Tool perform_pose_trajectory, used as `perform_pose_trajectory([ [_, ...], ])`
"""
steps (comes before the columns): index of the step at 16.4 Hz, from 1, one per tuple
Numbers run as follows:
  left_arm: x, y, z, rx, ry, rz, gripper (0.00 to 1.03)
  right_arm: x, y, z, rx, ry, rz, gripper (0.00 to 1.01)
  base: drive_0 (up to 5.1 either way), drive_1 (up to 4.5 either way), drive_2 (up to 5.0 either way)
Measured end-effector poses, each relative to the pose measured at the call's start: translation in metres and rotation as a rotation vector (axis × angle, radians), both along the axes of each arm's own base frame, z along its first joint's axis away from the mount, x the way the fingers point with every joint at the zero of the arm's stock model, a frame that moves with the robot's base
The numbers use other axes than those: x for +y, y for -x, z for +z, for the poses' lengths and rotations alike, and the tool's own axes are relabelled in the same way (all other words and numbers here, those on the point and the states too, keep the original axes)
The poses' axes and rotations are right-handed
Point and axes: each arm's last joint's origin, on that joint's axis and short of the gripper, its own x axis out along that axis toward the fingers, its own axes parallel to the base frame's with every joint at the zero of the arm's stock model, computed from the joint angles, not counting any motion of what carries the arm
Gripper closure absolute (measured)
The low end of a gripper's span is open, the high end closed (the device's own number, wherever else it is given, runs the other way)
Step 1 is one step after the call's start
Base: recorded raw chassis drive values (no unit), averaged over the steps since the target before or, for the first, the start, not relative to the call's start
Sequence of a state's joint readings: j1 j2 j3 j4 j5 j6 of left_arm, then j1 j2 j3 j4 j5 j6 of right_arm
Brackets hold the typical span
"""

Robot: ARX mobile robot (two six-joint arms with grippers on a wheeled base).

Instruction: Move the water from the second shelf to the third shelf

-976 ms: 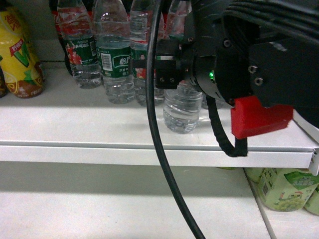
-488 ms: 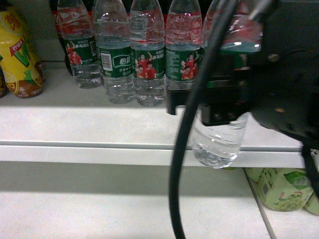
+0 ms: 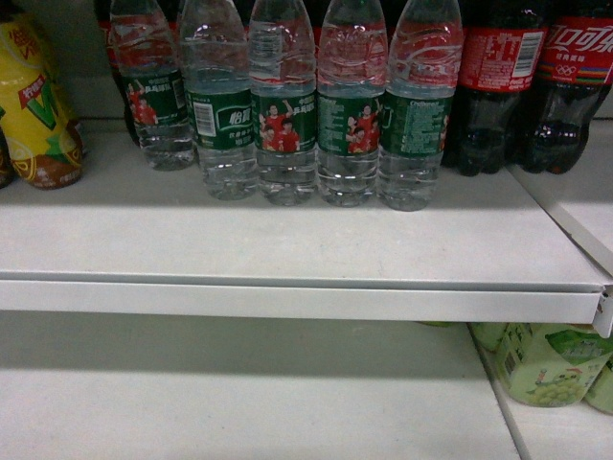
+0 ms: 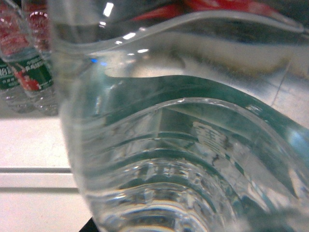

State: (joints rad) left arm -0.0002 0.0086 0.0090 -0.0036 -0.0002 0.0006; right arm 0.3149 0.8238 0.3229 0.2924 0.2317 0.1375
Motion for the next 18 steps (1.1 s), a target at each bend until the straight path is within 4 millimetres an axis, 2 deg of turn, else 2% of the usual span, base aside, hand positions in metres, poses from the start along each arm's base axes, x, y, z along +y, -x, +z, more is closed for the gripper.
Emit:
perform_pose_trajectory([
  [2, 0.0, 0.0, 0.0, 0.0, 0.0, 0.0, 0.05, -0.009, 0.013, 0.006, -0.034, -0.002, -0.046, 0.61, 0.0, 0.0, 0.0],
  [6, 0.0, 0.0, 0.0, 0.0, 0.0, 0.0, 0.05, -0.026, 0.017, 0.001, -0.038, 0.013, -0.188, 0.61, 0.0, 0.0, 0.0],
  [18, 0.0, 0.0, 0.0, 0.0, 0.0, 0.0, 0.05, -0.034, 0.026, 0.002, -0.083, -0.002, -0.219, 0.61, 0.0, 0.0, 0.0],
])
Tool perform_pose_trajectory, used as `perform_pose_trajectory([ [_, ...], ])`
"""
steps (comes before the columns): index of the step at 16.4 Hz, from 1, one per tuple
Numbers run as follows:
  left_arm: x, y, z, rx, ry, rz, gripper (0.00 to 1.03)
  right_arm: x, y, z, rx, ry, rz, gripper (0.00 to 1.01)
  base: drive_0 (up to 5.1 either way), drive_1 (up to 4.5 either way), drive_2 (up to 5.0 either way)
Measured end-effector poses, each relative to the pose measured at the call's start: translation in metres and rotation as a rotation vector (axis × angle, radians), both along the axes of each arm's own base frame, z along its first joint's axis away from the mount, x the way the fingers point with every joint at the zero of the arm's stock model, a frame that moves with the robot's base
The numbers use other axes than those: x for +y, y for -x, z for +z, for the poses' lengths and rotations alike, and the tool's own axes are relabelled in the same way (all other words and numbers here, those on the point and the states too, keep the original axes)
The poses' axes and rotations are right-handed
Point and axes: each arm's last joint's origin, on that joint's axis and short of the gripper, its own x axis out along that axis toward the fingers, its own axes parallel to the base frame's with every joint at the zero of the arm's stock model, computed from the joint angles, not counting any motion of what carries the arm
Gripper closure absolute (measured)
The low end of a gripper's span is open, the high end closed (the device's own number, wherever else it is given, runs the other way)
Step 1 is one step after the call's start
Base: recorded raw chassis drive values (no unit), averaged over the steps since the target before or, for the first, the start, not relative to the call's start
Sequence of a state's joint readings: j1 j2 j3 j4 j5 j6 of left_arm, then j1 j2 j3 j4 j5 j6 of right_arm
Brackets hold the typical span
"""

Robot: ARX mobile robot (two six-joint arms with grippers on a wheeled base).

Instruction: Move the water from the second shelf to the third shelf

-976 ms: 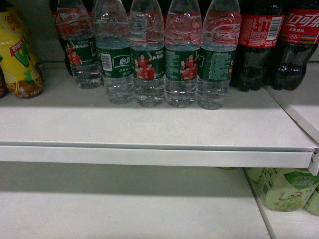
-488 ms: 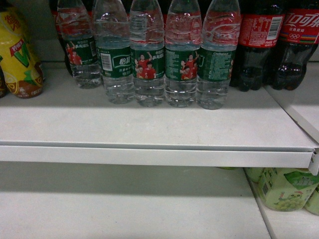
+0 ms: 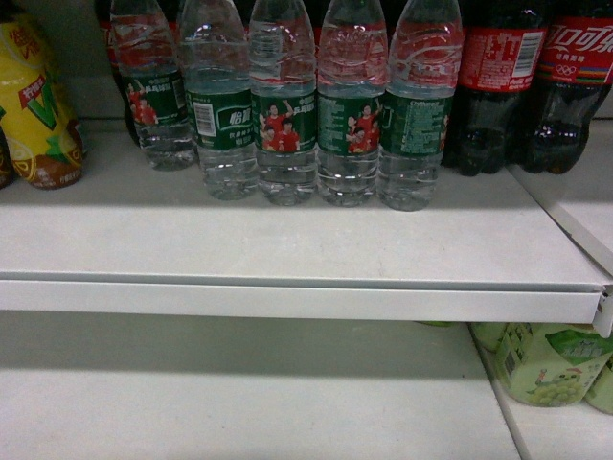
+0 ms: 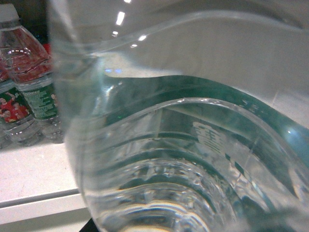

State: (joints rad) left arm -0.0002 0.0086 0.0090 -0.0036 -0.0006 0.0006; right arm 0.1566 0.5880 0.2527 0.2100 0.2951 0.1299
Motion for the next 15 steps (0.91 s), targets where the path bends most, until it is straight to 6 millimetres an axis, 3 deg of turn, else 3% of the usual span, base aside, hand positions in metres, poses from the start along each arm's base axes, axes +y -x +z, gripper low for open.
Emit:
perform_pose_trajectory([
  [15, 0.0, 0.0, -0.0001, 0.001, 0.0, 0.001, 0.05, 0.0, 0.0002, -0.0021, 0.007, 0.002, 0.002, 0.61, 0.0, 0.0, 0.0],
])
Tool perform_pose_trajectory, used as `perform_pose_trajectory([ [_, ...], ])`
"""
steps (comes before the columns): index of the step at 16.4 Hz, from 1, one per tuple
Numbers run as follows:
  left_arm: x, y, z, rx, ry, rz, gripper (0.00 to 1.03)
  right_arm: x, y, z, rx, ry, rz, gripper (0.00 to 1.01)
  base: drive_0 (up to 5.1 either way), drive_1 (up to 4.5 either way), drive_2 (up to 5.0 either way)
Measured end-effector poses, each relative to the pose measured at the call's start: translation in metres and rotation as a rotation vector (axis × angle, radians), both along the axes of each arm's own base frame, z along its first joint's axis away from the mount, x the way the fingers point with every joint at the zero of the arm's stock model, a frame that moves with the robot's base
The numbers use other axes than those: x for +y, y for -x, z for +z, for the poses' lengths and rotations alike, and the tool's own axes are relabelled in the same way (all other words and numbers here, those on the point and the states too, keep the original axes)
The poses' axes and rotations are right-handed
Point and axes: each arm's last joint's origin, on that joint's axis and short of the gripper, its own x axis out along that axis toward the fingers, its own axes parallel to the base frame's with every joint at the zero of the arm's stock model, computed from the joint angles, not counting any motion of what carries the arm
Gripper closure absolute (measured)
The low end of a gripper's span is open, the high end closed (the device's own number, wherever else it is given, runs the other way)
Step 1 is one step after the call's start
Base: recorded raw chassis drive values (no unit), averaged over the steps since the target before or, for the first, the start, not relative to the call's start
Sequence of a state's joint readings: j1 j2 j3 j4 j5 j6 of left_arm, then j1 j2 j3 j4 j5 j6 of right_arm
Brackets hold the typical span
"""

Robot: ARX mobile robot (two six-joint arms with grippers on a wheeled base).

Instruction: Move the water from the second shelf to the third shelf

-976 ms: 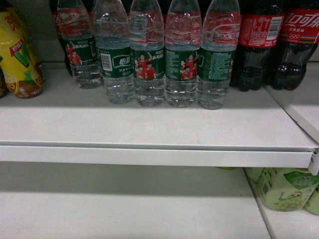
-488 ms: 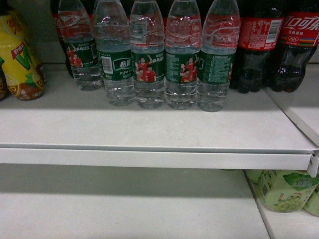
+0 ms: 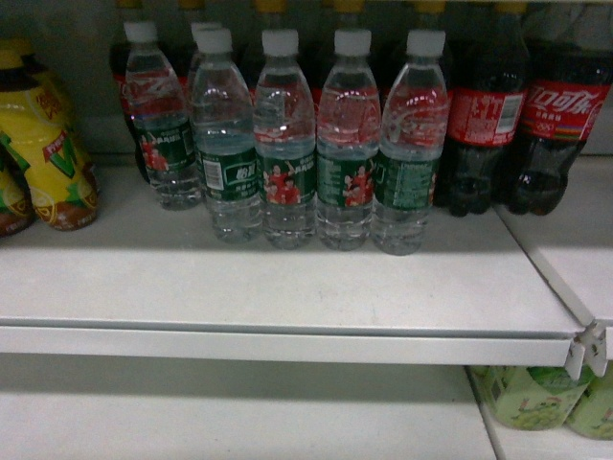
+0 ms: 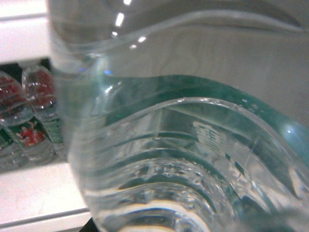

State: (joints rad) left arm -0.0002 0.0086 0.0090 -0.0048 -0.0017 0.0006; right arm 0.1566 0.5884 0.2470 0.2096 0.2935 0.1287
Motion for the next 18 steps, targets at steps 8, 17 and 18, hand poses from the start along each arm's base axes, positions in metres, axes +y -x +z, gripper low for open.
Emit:
perform_pose_trajectory([
  [8, -0.0001, 0.0, 0.0001, -0.002, 0.0, -0.003, 0.05, 0.0, 0.0, 0.0, 0.0, 0.0, -0.001, 0.61, 0.0, 0.0, 0.0],
  [17, -0.0001, 0.0, 0.0002, -0.002, 0.0, -0.002, 0.05, -0.0003, 0.0001, 0.0002, -0.001, 0.0, -0.007, 0.61, -1.0, 0.32, 0.8],
  [18, -0.0001, 0.0, 0.0001, -0.001, 0.0, -0.002, 0.05, -0.0001, 0.0001, 0.0001, 0.0, 0.0, -0.004, 0.61, -4.8, 1.26, 3.4],
])
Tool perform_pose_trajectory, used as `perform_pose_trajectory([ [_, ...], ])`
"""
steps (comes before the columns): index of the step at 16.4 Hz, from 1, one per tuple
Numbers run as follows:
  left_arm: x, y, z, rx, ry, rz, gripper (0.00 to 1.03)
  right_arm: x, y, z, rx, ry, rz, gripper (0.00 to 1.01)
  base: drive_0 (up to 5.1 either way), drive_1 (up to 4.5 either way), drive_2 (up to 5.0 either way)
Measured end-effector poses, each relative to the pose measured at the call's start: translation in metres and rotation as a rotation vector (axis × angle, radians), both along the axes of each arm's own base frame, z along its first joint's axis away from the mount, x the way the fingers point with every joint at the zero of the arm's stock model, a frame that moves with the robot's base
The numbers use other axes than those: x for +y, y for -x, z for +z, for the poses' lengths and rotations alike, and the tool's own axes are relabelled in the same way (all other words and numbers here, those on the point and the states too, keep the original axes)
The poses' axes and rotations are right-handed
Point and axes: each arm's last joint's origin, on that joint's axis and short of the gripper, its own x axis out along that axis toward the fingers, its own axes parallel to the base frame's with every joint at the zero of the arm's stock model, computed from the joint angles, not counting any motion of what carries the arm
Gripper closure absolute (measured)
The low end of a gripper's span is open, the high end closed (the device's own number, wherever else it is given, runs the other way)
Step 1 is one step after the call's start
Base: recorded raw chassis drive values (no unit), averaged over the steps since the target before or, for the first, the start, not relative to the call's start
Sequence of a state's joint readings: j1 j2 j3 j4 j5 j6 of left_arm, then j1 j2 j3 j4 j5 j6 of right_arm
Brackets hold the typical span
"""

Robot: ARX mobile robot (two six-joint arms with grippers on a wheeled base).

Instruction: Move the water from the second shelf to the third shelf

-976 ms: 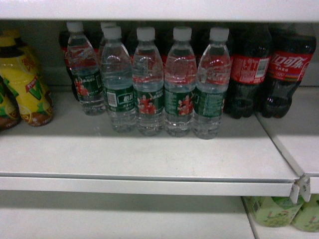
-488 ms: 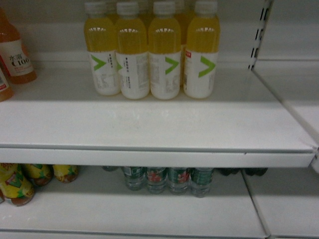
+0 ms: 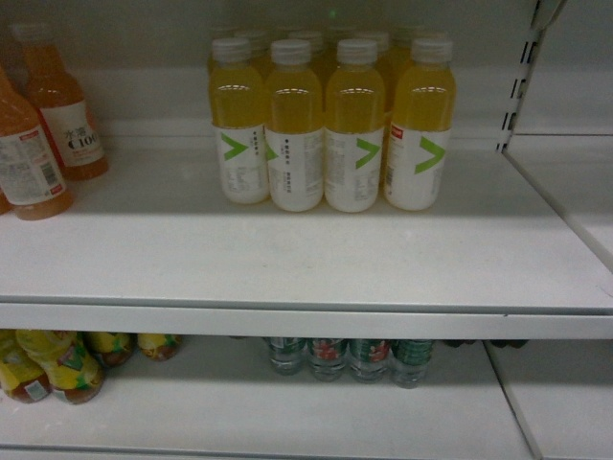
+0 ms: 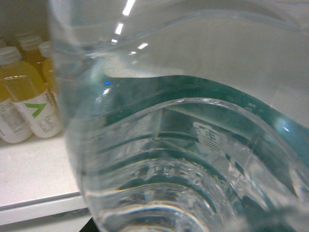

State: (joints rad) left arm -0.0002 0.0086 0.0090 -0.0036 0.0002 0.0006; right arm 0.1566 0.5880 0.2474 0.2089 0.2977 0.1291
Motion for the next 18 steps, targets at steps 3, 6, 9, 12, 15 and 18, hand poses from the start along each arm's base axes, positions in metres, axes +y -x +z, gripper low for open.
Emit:
perform_pose_trajectory([
  [3, 0.0, 0.0, 0.0, 0.0, 0.0, 0.0, 0.05, -0.0001, 0.0, 0.0001, -0.001, 0.0, -0.001, 0.61, -4.8, 1.26, 3.4],
  [6, 0.0, 0.0, 0.0, 0.0, 0.0, 0.0, 0.05, 0.0, 0.0, 0.0006, -0.006, -0.001, -0.001, 0.61, -4.8, 1.38, 3.5],
  [9, 0.0, 0.0, 0.0, 0.0, 0.0, 0.0, 0.05, 0.0, 0.0, 0.0001, -0.001, 0.0, 0.0, 0.61, -4.8, 1.78, 3.2],
  [12, 0.0, 0.0, 0.0, 0.0, 0.0, 0.0, 0.05, 0.0, 0.0, 0.0, 0.0, 0.0, 0.002, 0.61, -4.9, 2.5, 2.5],
  [15, 0.0, 0.0, 0.0, 0.0, 0.0, 0.0, 0.05, 0.0001, 0.0001, 0.0001, -0.001, -0.001, 0.003, 0.61, -5.0, 2.47, 2.5],
  [18, 0.0, 0.0, 0.0002, -0.002, 0.0, 0.0, 0.05, 0.0, 0.0, 0.0, -0.001, 0.0, 0.002, 0.61, -5.0, 2.45, 2.4],
])
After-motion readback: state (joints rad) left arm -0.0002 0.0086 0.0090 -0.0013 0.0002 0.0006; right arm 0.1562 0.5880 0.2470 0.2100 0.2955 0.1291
